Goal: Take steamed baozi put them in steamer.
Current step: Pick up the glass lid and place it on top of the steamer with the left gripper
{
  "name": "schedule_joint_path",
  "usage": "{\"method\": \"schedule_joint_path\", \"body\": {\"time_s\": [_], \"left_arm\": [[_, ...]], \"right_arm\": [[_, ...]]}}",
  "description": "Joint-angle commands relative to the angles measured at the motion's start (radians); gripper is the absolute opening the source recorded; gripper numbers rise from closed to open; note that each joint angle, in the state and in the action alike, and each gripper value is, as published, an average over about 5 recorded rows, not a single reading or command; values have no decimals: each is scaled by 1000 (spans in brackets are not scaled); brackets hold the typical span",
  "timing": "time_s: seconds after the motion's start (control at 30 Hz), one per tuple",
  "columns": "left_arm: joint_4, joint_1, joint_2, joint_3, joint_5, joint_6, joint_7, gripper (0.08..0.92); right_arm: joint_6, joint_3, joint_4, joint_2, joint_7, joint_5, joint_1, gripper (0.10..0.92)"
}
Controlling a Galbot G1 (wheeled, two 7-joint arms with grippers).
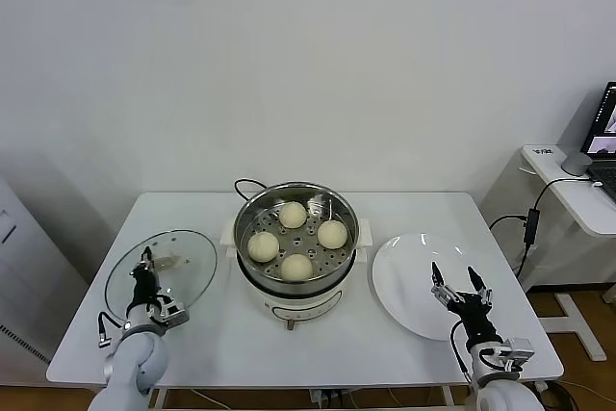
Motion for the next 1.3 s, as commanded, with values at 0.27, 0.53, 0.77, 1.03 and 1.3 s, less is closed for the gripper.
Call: {"method": "schedule_joint_path", "body": {"time_s": [0.27, 0.53, 0.77, 1.03, 1.3], "left_arm": [[-421, 38, -126, 58, 373, 443, 326, 131], [-522, -29, -196, 87, 521, 443, 484, 131], [-544, -107, -263, 154, 603, 443, 552, 131], [-440, -182, -339, 296, 660, 443, 586, 131], [-361, -222, -344, 446, 638, 443, 611, 131]], "right_arm": [[-15, 1, 11, 9, -1, 0, 17, 823], [-49, 11, 27, 5, 0, -4, 8, 823], [-57, 8, 32, 0, -4, -12, -8, 823], [-54, 13, 28, 3, -5, -16, -12, 823], [-49, 28, 26, 17, -8, -30, -30, 823]]}}
